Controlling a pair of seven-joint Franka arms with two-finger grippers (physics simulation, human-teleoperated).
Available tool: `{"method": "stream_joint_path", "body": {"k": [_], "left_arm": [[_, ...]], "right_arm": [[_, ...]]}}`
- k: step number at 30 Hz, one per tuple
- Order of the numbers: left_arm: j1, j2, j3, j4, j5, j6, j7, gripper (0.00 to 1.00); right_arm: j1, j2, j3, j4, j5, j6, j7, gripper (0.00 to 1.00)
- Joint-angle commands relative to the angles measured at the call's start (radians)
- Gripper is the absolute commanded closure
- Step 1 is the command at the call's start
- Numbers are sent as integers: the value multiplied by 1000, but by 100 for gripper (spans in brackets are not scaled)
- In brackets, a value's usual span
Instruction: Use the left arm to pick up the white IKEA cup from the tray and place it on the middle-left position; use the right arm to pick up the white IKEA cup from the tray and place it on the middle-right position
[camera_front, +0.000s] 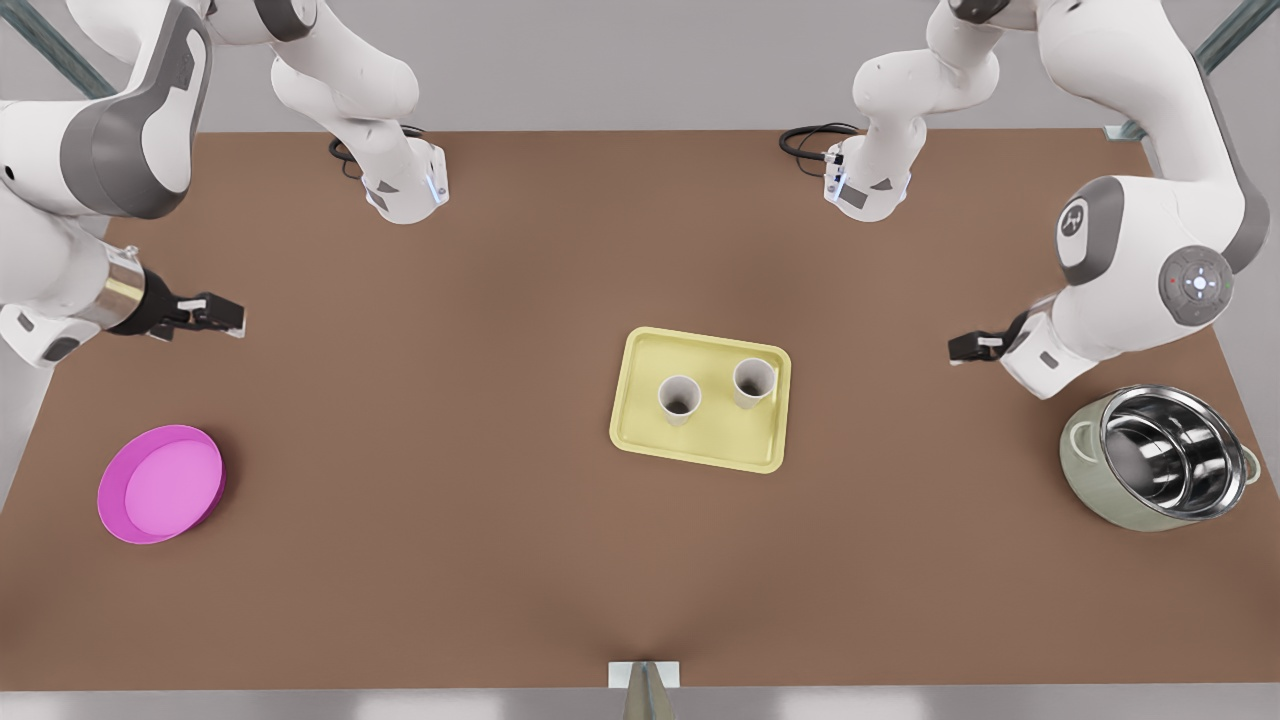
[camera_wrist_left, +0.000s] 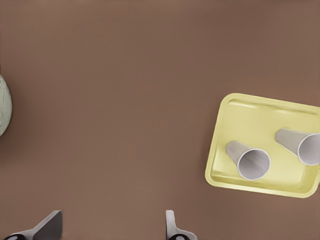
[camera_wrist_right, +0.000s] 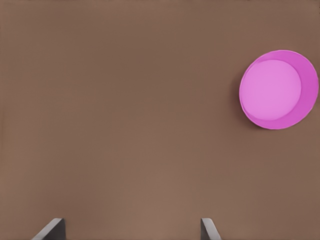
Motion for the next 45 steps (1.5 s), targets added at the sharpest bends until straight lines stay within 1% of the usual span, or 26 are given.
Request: {"method": "stream_joint_path", "body": {"k": [1,3,4,5,6,7,8,10,11,12,15,16,17,20,23,25,28,30,32,34,36,38,40,41,42,45], "left_arm": [[-10,-1,-7,-1,-1,147,-15,0],[-10,7,-5,4,-10,141,-15,0],[-11,11,-5,-6,-8,125,-20,0],[-13,10,-7,-16,-8,121,-23,0],[-13,10,-7,-22,-10,121,-23,0],[-13,10,-7,-29,-10,121,-24,0],[-13,10,-5,-32,-8,121,-23,0],[-13,10,-5,-38,-7,121,-21,0],[-13,10,-5,-38,-7,122,-23,0],[-13,10,-7,-39,-7,122,-21,0],[-13,10,-7,-44,-7,125,-23,0],[-13,11,-7,-44,-7,125,-23,0],[-13,10,-7,-44,-7,125,-23,0],[-19,11,-7,-47,-5,128,-26,0],[-22,7,-8,-55,-4,124,-29,0],[-65,4,-8,-58,-1,124,-80,0],[-70,8,-8,-59,13,125,-92,0],[-134,53,-8,-56,8,158,-155,0],[-206,109,-8,-42,2,199,-264,0],[-208,116,-7,-53,-15,214,-256,0],[-203,116,-5,-61,-7,214,-256,0],[-206,114,-5,-73,-5,227,-256,0],[-212,137,-7,-99,-13,305,-265,0],[-260,186,-8,-96,-13,358,-301,0],[-287,206,-8,-84,-11,368,-339,0],[-326,214,-10,-81,-7,375,-416,0]], "right_arm": [[-1,0,0,0,0,47,-65,0],[4,5,3,0,2,47,-65,0],[40,25,8,-1,3,49,-64,0],[123,69,8,-1,8,49,7,0],[222,95,14,0,29,102,146,0],[338,146,14,2,29,210,323,0],[416,200,14,0,32,308,347,0],[582,307,14,2,32,520,669,0],[600,336,35,2,32,576,738,0],[629,382,54,4,32,688,855,0],[697,500,62,8,31,957,973,0],[712,517,62,8,31,1032,1018,0],[721,542,62,29,31,1066,1052,0],[746,589,63,60,31,1070,1055,0],[764,605,63,45,32,1069,1055,0],[764,611,65,22,32,1064,1049,0],[763,611,65,0,31,1055,1042,0],[771,603,82,-46,26,1055,1035,0],[772,554,83,-154,28,1055,995,0],[772,507,83,-230,29,1054,989,0],[729,413,83,-349,34,1054,898,0],[726,419,83,-348,34,1055,891,0],[728,450,83,-339,31,1069,889,0],[729,462,83,-334,31,1069,891,0],[729,481,83,-314,32,1069,892,0],[735,524,92,-271,31,1069,901,0]]}}
